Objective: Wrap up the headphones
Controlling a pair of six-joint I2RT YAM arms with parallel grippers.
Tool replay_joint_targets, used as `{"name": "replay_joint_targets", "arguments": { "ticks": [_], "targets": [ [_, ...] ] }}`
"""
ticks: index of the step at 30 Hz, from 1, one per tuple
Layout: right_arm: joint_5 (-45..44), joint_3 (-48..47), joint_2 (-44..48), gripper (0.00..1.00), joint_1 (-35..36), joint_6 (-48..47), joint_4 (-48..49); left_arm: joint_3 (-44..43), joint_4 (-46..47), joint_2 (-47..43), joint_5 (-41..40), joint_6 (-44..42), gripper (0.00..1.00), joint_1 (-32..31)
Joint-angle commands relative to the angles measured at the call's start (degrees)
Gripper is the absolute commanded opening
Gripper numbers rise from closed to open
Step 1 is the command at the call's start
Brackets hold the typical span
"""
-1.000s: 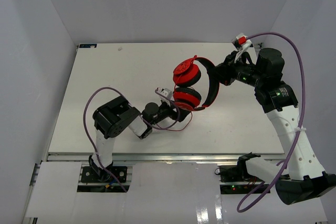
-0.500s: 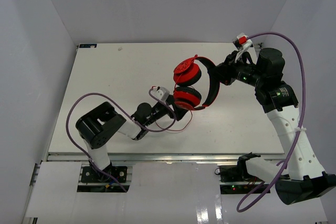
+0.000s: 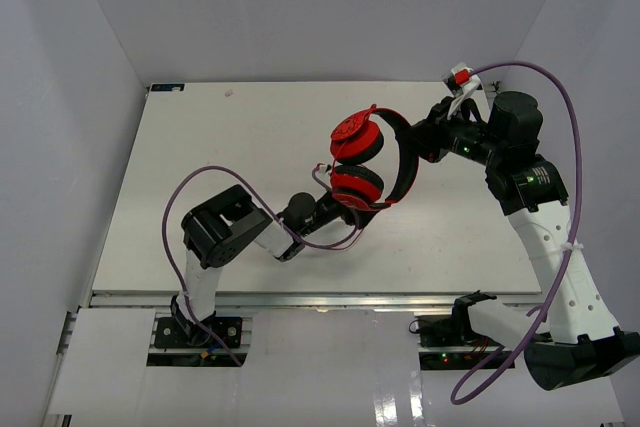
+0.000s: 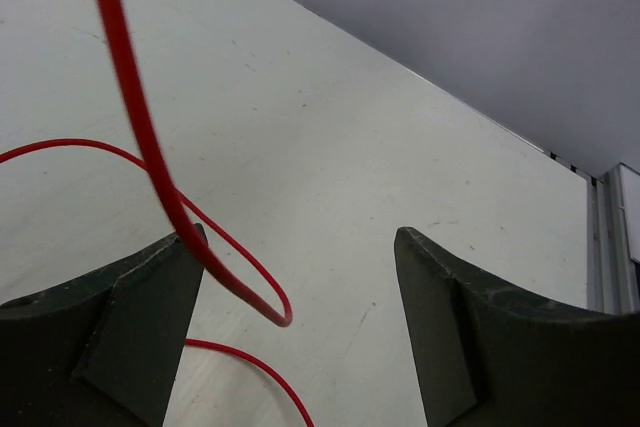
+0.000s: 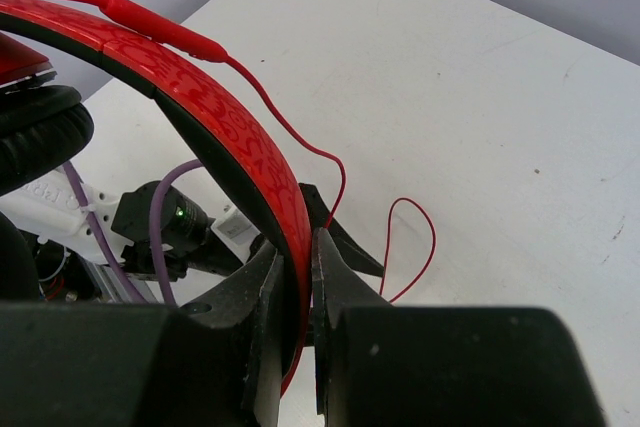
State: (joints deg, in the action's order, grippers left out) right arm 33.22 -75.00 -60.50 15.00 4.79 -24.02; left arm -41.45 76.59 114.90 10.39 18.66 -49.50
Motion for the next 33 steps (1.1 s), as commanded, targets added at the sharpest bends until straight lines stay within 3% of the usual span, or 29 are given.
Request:
{"name": "replay_joint_targets", "arguments": {
  "ticks": [1, 2, 6, 9, 13, 18, 23, 33],
  "targets": [
    [1.33, -1.3, 0.99, 0.08, -0.33, 2.34, 2.48, -4.69, 11.93, 2.17, -2.16, 1.21, 0.79, 0.01],
    [1.32, -1.21, 1.0, 0.08, -0.33, 2.26, 2.49, -4.87, 11.91, 2.26, -2.04, 1.29, 0.74, 0.01],
    [0.68, -1.52, 1.15, 0.08, -0.33, 2.16, 2.32, -6.64, 11.91, 4.26, 0.43, 4.49, 0.26, 0.01],
    [-0.87, -1.73, 1.09, 0.08, -0.41, 2.33, 2.31, -3.65, 14.98, 4.46, 0.6, 6.99, 0.02, 0.01],
    [-7.54, -2.6, 0.17, 0.08, -0.41, 3.64, 2.26, 1.52, 18.06, 2.76, 0.0, 8.92, 0.0, -0.53],
    [-18.1, -3.69, -3.48, 0.08, -0.41, 5.15, 3.44, 7.12, 12.37, -4.82, -1.65, 9.93, 0.0, -1.98],
    [-28.73, 0.35, -5.05, 0.08, -0.06, 6.22, 7.48, 8.59, -2.75, -12.95, -1.28, 8.2, 0.0, -4.2],
    [-46.28, 3.21, -9.74, 0.08, 1.61, 6.26, 13.32, 0.49, -28.94, -20.58, 2.57, 6.48, 0.0, -6.33]
  ]
}}
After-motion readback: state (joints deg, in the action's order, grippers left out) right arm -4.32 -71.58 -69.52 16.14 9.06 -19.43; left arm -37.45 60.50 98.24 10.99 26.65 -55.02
